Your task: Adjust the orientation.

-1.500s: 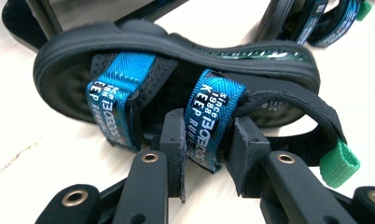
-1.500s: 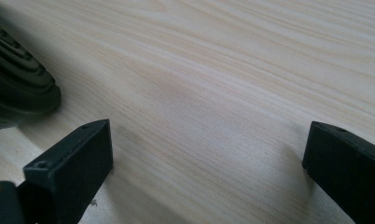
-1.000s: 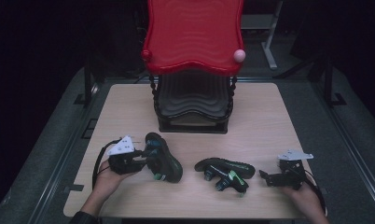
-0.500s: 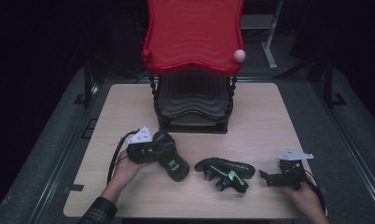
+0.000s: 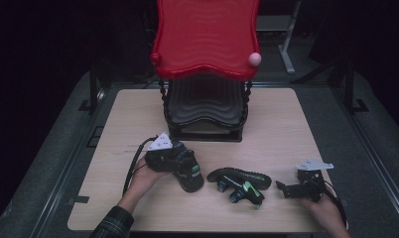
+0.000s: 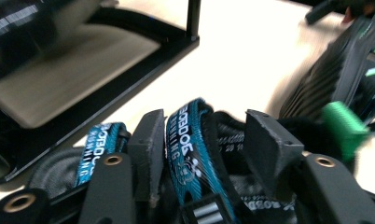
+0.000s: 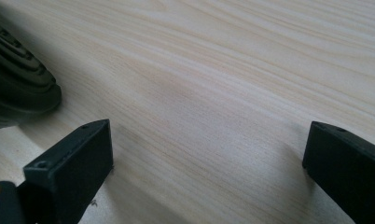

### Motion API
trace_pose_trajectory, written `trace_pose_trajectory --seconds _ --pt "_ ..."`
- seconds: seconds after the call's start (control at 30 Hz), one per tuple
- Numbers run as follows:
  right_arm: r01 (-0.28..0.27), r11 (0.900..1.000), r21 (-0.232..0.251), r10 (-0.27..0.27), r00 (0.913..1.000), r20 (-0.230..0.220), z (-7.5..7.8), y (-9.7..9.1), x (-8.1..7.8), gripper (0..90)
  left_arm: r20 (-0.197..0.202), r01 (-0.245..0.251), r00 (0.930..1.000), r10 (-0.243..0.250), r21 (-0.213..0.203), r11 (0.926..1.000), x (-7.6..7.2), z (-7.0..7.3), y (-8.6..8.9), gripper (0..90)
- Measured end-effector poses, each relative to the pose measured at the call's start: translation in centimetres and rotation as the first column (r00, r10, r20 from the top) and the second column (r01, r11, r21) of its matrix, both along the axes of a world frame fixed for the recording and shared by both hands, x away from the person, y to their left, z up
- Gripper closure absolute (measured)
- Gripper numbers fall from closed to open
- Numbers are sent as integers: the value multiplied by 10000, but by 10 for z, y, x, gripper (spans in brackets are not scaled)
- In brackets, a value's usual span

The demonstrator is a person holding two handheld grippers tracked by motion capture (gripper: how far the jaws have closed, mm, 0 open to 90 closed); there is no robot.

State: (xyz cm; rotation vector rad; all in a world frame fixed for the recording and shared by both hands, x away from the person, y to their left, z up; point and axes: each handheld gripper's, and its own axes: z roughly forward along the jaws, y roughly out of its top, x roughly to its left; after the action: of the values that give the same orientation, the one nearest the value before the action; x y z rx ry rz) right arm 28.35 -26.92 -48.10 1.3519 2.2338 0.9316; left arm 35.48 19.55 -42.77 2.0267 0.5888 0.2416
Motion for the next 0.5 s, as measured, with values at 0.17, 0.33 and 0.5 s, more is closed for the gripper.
trace_pose_trajectory --seconds 0.17,0.33,0.5 --pt "-2 10000 1 2 10000 1 0 0 0 12 148 235 9996 -227 -504 9985 -6 15 0 470" --pt "-10 10000 1 10 10000 2 0 0 0 12 -380 1060 9930 -1118 -1300 9858 -15 21 -3 514" --pt "-36 10000 0 36 10000 3 0 0 0 12 -734 1554 9833 -1666 -1381 9781 -20 13 -11 581"
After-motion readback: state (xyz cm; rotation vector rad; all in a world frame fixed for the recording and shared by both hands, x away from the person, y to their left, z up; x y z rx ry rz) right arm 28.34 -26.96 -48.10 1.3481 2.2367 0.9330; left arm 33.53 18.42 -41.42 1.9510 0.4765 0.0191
